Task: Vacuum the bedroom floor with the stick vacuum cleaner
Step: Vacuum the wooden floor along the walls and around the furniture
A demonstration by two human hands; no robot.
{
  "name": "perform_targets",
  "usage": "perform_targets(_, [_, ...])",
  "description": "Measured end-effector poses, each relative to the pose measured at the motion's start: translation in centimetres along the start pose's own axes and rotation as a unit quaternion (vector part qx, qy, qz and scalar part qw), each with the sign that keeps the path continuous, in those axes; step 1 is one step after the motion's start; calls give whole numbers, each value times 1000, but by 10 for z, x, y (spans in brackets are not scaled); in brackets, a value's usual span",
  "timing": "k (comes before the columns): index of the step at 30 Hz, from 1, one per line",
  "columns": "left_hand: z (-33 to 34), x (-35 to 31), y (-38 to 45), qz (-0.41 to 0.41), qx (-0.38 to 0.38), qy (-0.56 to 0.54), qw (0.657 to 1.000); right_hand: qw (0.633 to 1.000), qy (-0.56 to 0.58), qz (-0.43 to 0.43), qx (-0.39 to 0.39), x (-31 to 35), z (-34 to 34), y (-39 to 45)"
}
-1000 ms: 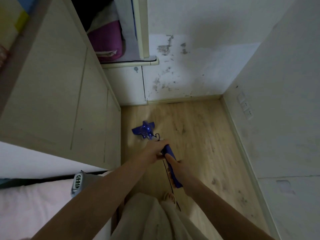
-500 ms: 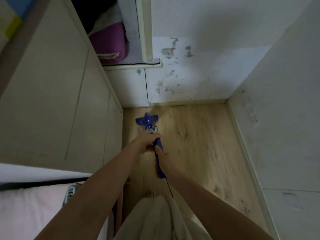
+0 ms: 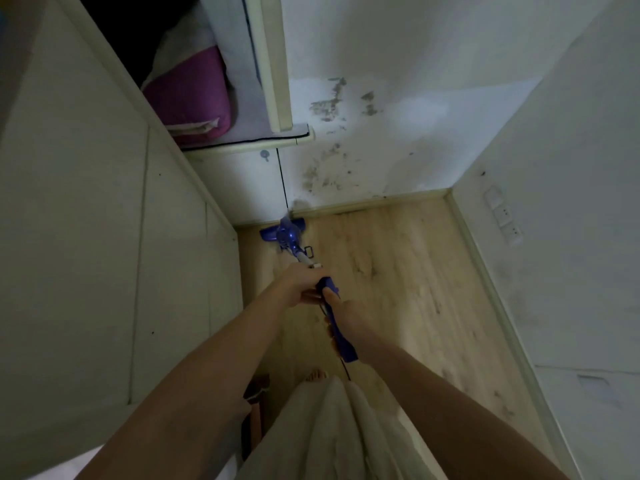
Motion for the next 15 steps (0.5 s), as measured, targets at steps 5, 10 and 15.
perform_targets(5, [-11, 11, 2, 25, -2, 10, 1000, 1000, 24, -4, -20, -9, 5, 0])
perform_targets(10, [-6, 27, -6, 39, 7, -39, 998, 999, 43, -26, -20, -27, 14, 3])
perform_targets(15, [8, 38, -22, 34, -6, -31, 999, 999, 28, -28, -23, -49, 4, -3])
Point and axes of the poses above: each hand's wrist, its own y-axis towards the middle knuckle, its own z-axis out of the palm, x = y × z, the point moved 10 cm from there along y, towards the middle knuckle, and after that the axes turned 15 degrees about z, right-handed, at the moved point
